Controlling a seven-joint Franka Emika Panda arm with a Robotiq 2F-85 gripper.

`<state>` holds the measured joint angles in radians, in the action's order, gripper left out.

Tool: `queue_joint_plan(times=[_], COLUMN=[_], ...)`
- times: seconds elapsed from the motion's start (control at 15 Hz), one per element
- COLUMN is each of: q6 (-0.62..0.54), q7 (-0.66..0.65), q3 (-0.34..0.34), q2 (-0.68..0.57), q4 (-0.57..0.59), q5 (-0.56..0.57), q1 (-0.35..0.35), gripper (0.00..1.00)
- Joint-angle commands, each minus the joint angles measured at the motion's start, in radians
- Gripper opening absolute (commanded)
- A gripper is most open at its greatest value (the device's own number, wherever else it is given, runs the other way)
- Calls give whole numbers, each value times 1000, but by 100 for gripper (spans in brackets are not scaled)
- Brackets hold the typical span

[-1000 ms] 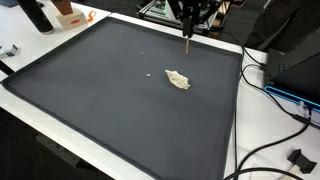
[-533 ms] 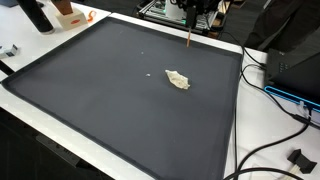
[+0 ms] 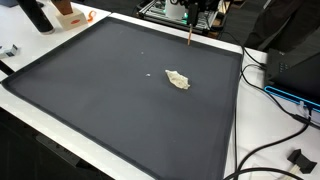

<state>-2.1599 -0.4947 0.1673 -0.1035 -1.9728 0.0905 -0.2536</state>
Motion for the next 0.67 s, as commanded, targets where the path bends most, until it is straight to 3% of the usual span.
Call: queue_joint_plan(times=[0.0, 0.27, 0.6], q6=[-2, 20, 170], q7=[-248, -543, -837], q3=[-12, -31, -57], q2=[-59, -130, -233], q4=[34, 73, 159], q5=[167, 368, 546], q1=[-19, -54, -117], gripper=[3, 3, 3])
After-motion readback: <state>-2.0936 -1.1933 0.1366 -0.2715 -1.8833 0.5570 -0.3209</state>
